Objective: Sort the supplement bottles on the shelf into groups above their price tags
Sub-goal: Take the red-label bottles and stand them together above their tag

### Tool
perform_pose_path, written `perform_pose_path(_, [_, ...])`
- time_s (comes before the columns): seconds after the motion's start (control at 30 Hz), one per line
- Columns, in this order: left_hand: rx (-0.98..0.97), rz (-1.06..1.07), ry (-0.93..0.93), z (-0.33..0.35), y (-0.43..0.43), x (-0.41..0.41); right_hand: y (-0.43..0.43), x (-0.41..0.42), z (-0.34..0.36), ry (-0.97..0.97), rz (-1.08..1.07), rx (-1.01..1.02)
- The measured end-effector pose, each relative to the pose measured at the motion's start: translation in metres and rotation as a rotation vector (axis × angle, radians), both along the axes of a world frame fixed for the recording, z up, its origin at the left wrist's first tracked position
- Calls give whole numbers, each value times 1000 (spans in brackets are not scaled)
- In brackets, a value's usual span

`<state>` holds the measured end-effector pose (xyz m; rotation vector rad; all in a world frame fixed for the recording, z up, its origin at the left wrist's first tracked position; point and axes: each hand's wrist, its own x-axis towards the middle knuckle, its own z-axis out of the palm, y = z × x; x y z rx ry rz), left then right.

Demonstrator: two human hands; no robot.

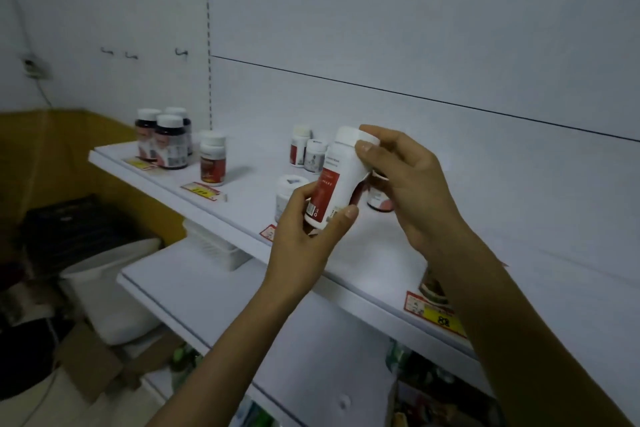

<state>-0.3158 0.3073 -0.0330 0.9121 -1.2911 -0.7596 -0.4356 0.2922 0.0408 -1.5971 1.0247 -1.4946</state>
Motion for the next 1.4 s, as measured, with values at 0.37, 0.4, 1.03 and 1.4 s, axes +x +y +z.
perform_pose_path(0.37, [5,15,-3,-6,-12,172,-34,160,-16,-187,336,150])
perform_pose_path(0.4, [52,-35,-1,-8,-18,192,-39,173,-18,-226,369,171])
perform_pose_path(1.03, [-266,124,-271,-36,-110,279,-63,279,-84,-193,26,282])
perform_pose_path(1.4, [-143,-112,-381,-44,-157,276,-128,254,-84,-154,-242,209])
